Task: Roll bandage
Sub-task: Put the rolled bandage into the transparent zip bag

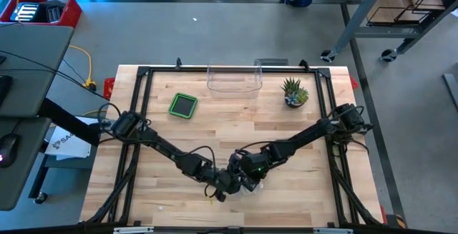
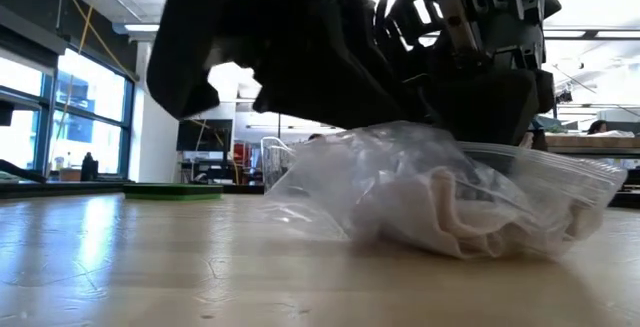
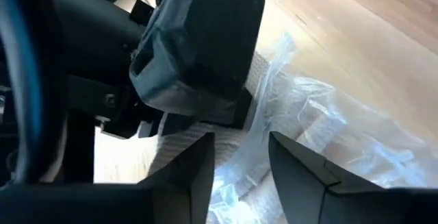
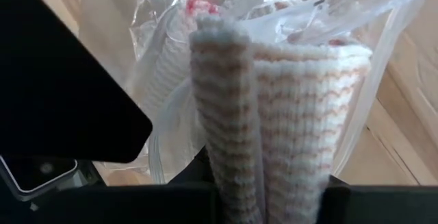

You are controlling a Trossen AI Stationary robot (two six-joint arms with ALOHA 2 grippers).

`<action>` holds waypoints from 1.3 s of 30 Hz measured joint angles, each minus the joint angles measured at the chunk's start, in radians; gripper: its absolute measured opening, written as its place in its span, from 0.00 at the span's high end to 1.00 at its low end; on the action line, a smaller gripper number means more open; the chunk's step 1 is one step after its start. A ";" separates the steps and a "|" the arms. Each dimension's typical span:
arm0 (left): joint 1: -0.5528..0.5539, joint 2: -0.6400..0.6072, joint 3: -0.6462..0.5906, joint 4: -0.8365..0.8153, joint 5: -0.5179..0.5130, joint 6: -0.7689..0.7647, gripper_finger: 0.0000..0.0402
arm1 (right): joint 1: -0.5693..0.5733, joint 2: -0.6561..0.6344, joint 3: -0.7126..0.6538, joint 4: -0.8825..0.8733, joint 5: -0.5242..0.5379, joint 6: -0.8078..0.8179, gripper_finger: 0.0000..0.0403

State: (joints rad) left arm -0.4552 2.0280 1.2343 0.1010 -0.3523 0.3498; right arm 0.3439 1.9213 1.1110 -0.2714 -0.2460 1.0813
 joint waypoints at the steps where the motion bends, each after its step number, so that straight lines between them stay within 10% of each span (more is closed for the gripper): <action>1: 0.002 0.000 0.000 0.003 -0.001 0.010 0.69 | 0.000 0.000 0.000 0.000 0.000 -0.003 0.91; 12: 0.032 0.016 0.000 0.038 0.084 0.049 0.91 | 0.001 -0.001 -0.001 -0.022 -0.020 -0.011 0.91; 39: 0.048 0.036 0.093 -0.164 0.129 0.159 0.75 | -0.001 0.000 0.002 0.023 -0.008 -0.050 0.91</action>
State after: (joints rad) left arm -0.4068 2.0640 1.3273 -0.0628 -0.2237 0.5083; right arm 0.3431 1.9213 1.1133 -0.2487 -0.2539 1.0313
